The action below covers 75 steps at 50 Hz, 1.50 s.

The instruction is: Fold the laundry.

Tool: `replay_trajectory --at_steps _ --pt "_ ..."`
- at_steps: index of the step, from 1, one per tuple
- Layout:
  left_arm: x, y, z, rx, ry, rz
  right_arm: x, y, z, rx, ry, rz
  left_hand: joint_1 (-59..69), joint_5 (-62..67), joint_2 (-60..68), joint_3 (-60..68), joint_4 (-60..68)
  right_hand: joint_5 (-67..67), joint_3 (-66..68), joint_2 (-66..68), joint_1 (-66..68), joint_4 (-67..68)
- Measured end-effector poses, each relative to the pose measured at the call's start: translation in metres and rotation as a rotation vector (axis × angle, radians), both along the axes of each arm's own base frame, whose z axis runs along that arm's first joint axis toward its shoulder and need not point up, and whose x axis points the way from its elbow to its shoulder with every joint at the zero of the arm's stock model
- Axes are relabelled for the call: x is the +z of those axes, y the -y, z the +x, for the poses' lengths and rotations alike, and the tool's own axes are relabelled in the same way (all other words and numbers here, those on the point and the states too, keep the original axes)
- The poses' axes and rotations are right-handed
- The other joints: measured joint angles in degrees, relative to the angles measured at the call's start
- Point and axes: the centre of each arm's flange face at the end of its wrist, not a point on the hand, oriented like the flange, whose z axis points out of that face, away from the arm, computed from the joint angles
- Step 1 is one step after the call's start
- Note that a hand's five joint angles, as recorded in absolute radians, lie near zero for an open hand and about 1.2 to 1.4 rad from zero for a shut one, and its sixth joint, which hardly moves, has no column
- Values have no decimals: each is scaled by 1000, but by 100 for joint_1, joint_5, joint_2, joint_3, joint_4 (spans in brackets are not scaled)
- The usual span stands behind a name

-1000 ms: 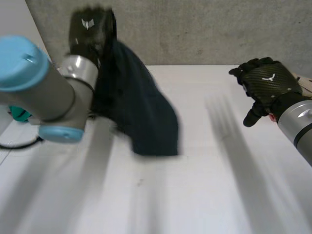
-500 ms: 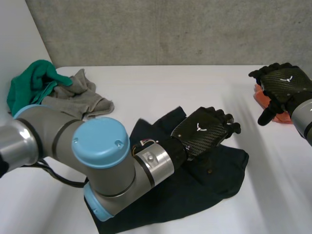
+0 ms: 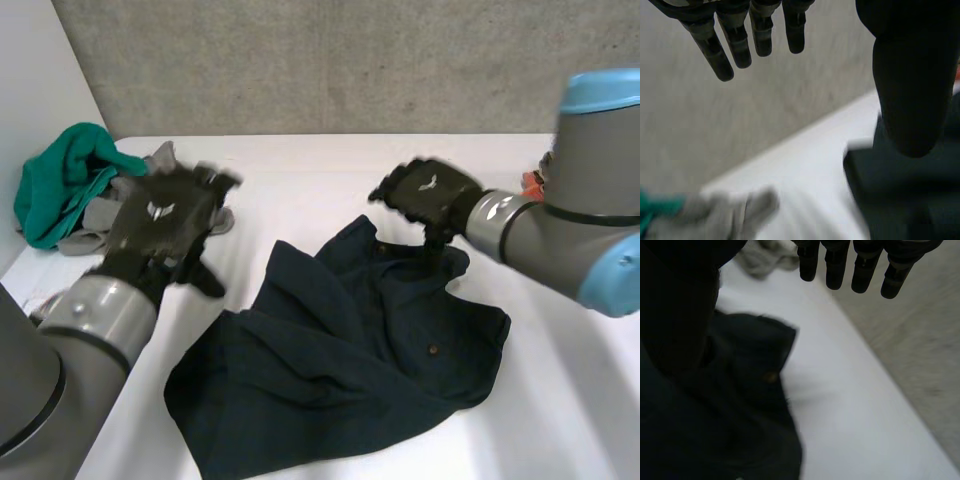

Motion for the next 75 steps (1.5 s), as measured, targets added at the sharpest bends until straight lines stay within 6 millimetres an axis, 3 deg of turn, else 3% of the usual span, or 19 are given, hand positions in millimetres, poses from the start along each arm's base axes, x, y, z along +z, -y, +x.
replay_trajectory --at_steps 7,14,16,18,20,25,32,36,43,48,53,59,62,64,65,70,73,74,75 --pt "-44 -12 3 -47 93 183 -34 4 3 6 -147 33 -20 -8 -22 -13 -28 175 201 16 26 187" --pt "-69 -10 -18 -192 86 222 -51 5 -1 -43 -173 25 1003 1001 1001 961 975 2875 3058 3045 2949 2990" --pt "-73 -10 -25 -218 84 215 -51 6 -2 -53 -158 13 2115 1974 2078 1924 1964 3912 4074 4069 3936 4064" --pt "-77 -12 -33 -247 83 202 -47 6 -3 -68 -127 -10 4116 3894 3921 3864 3909 5160 5343 5374 4998 5354" --pt "-79 -13 -39 -263 82 193 -42 6 -4 -78 -104 -29 5050 4962 4982 4921 4989 5277 5484 5481 5015 5594" --pt "-73 -11 -48 -272 75 160 -26 4 -7 -93 -67 -69 5178 5308 5511 5434 5524 5277 5484 5481 5015 5647" --pt "-24 12 -51 -212 38 -23 17 0 -11 -114 -10 -170 5178 5308 5522 5449 5532 5277 5484 5481 5015 5652" --pt "19 36 -53 -160 20 -198 56 7 -8 -131 89 -318 5178 5308 5536 5465 5533 5277 5484 5481 5015 5654" --pt "111 85 -62 -30 -72 -598 132 45 2 -241 405 -742 5178 5308 5539 5469 5536 5280 5577 5481 5015 5658" --pt "142 95 -65 16 -127 -728 156 53 2 -294 532 -888 5178 5308 5539 5469 5536 5429 5615 5481 5015 5658" --pt "111 88 -67 -9 -87 -645 131 52 4 -290 498 -800 5178 5308 5539 5469 5536 5432 5618 5481 5015 5677" --pt "25 54 -62 -88 47 -402 58 35 1 -224 324 -516 5178 5308 5543 5488 5537 5432 5638 5504 5015 5677" --pt "-21 32 -52 -123 126 -270 17 18 -7 -210 219 -347 5178 5308 5543 5488 5538 5432 5639 5504 5015 5678" --pt "-35 24 -48 -131 150 -230 5 11 -10 -206 185 -292 5178 5308 5543 5488 5538 5432 5639 5504 5015 5678" --pt "-53 14 -42 -142 185 -175 -16 -2 -16 -198 126 -200 5178 5308 5543 5488 5538 5432 5642 5504 5015 5678" --pt "-81 -13 -30 -174 256 -65 -53 -32 -27 -163 4 -48 5178 5308 5543 5488 5538 5465 5696 5543 5015 5678" --pt "-80 -28 -27 -196 274 -39 -64 -45 -32 -140 -47 -15 4975 5125 5267 5224 5255 5396 5567 5464 5005 5551" --pt "-76 -33 -26 -204 274 -38 -64 -48 -34 -134 -59 -14 3766 4054 3974 4055 4064 5105 5127 5047 4809 5172" --pt "-74 -35 -26 -207 273 -39 -64 -49 -35 -133 -61 -16 3766 4054 3974 4055 4064 4723 4779 4604 4441 4769"
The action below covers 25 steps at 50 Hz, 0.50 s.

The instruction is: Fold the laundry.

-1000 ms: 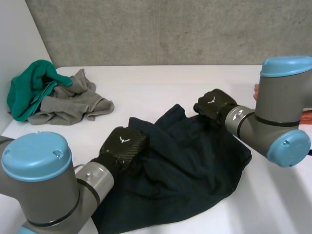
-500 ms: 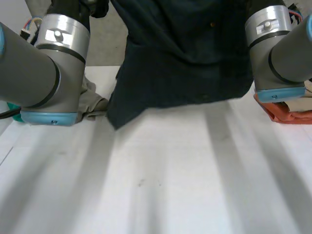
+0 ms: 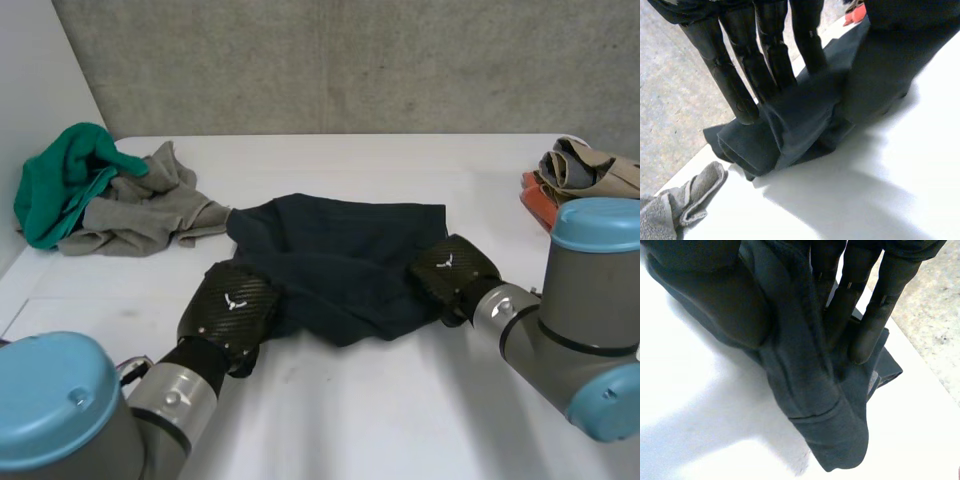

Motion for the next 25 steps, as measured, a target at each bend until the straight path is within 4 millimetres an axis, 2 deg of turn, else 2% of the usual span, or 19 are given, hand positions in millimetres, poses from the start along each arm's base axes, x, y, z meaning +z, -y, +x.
replay_trajectory --at_steps 1,5,7,9,10,14,18,19,22,25 --pt "8 -5 0 -9 -8 -8 3 -2 -2 0 -4 -9 -1431 -1350 -1257 -1334 -1366 -1141 -1099 -1029 -937 -1118" --pt "40 -13 0 -26 -52 -56 19 -1 -9 -22 11 -50 -3177 -3249 -3126 -3198 -3260 -3019 -2917 -2794 -2601 -2938" --pt "56 -15 -1 -30 -79 -87 30 1 -13 -41 32 -72 -3432 -3687 -3554 -3635 -3685 -3397 -3251 -3119 -2976 -3285" --pt "63 -14 -1 -31 -90 -101 34 1 -15 -50 43 -79 -3434 -3749 -3606 -3697 -3736 -3475 -3305 -3172 -3049 -3346" --pt "75 -13 -1 -31 -113 -127 43 3 -18 -71 71 -93 -3433 -3827 -3691 -3809 -3816 -3580 -3404 -3233 -3139 -3453" --pt "93 -1 -3 -13 -145 -170 58 6 -26 -123 140 -93 -3433 -3827 -3704 -3809 -3821 -3715 -3507 -3257 -3224 -3592" --pt "96 21 -4 28 -147 -177 65 8 -35 -175 189 -45 -3434 -3826 -3713 -3809 -3821 -3725 -3506 -3257 -3224 -3598" --pt "93 35 -5 52 -139 -165 65 8 -39 -197 199 -11 -3434 -3829 -3713 -3809 -3821 -3728 -3507 -3257 -3224 -3598" --pt "81 55 -4 90 -117 -115 63 7 -44 -215 199 36 -3434 -3828 -3713 -3809 -3821 -3774 -3507 -3257 -3224 -3598" --pt "68 68 -3 115 -94 -51 61 6 -46 -216 195 66 -3434 -3827 -3713 -3809 -3822 -3775 -3506 -3257 -3224 -3598"
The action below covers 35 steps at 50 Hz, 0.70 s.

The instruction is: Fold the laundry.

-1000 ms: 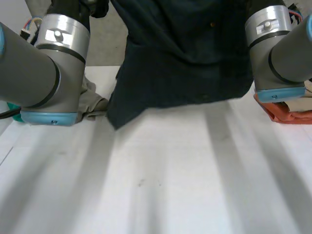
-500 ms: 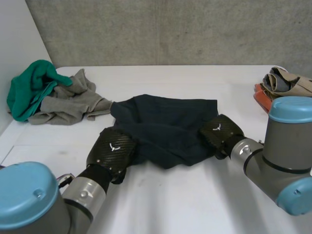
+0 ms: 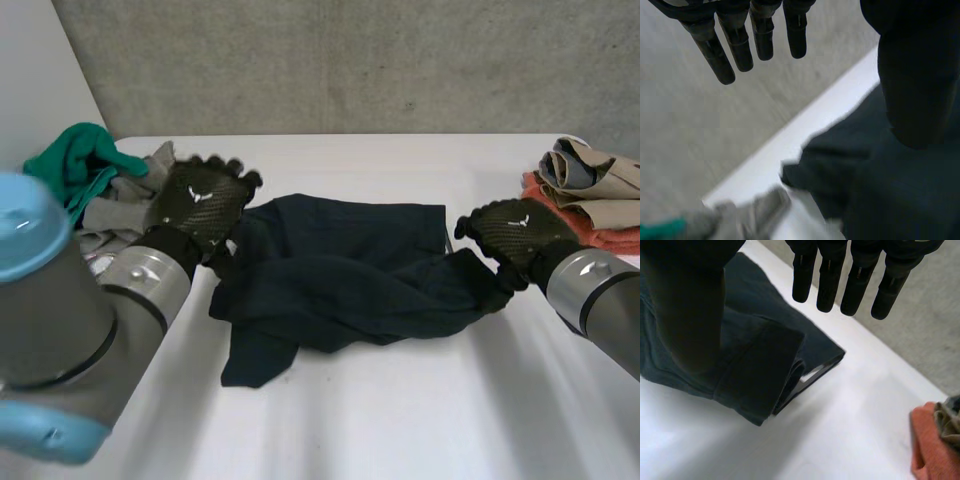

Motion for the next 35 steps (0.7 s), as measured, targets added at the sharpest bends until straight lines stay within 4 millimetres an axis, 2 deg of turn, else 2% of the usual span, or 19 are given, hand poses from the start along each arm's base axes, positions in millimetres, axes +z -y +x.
replay_trajectory --at_steps 1,3,12,15,17,18,19,22,23,24,26,31,32,34,35 --pt "-12 7 1 12 13 70 -3 -2 -1 12 -2 18 0 -1 0 0 0 -1 0 0 0 0" --pt "-24 11 2 17 21 147 -7 -4 0 30 -5 27 0 0 0 0 0 -1 0 0 0 0" --pt "-57 18 5 9 12 351 -30 -8 5 94 -7 6 55 116 114 92 95 63 0 0 0 6" --pt "-69 24 4 8 16 382 -40 -7 7 98 -7 -3 740 854 800 779 815 286 48 18 28 108" --pt "-80 30 2 9 22 398 -49 -5 8 97 -8 -6 1769 1784 1794 1777 1754 603 271 60 205 401" --pt "-82 31 2 10 23 400 -51 -5 8 97 -8 -5 1769 1784 1794 1777 1754 721 404 183 338 532" --pt "-85 34 2 12 24 402 -55 -4 8 95 -9 -4 3016 2971 2956 2928 2962 1147 929 771 875 992" --pt "-90 39 0 15 20 392 -63 -2 9 93 -10 -2 4277 4290 4361 4260 4312 2234 2070 1980 1903 2155" --pt "-90 40 0 15 17 385 -64 -1 9 92 -10 -3 4709 4916 4982 4931 4987 2731 2687 2588 2414 2693" --pt "-90 41 0 15 15 381 -65 -1 9 92 -10 -4 4709 4916 4982 4931 4987 2978 2850 2758 2621 2943" --pt "-86 42 -1 14 2 354 -67 1 9 91 -9 -7 4712 5055 5205 5131 5247 4161 3972 3906 3613 4071" --pt "-62 38 0 6 -36 279 -61 5 9 89 -9 -30 4713 5065 5263 5186 5289 4527 4344 4170 3911 4468" --pt "-43 33 0 -1 -60 232 -50 7 9 87 -6 -63 4714 5065 5271 5201 5290 4527 4345 4170 3911 4482" --pt "-31 29 1 -6 -76 203 -39 7 8 85 -4 -92 4714 5065 5273 5211 5289 4527 4345 4170 3911 4483" --pt "-12 24 3 -14 -100 158 -22 7 8 84 2 -140 4714 5066 5275 5215 5289 4527 4345 4170 3911 4484"
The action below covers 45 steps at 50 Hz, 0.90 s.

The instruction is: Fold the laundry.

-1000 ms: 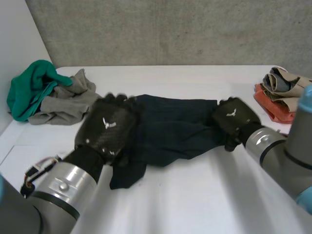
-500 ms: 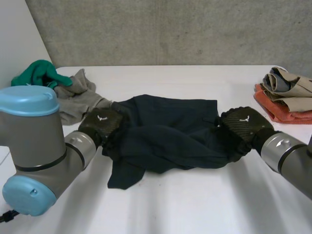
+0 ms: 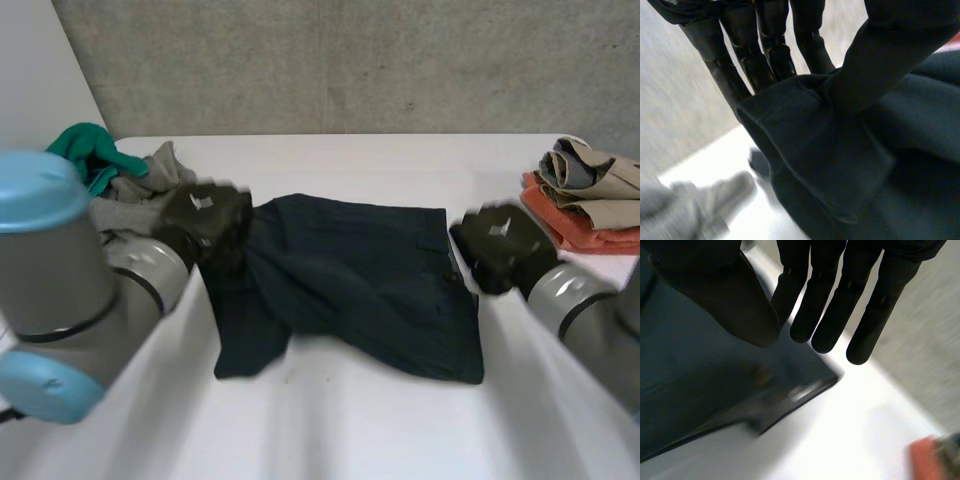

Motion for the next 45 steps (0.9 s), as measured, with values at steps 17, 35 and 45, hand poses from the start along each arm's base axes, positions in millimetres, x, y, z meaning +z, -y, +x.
replay_trajectory --at_steps 17,35,45 --pt "93 -55 22 -23 -114 -222 98 -52 -13 -1 18 64 0 0 0 2 3 -2874 -2862 -2785 -2493 -2927" --pt "35 -19 4 -17 -28 -70 -29 -113 17 -34 264 535 0 62 7 1 4 -3586 -3513 -3410 -3095 -3578" --pt "38 -19 4 -18 -34 -75 -47 -114 29 -119 233 455 0 61 7 1 4 -3659 -3588 -3410 -3160 -3658"
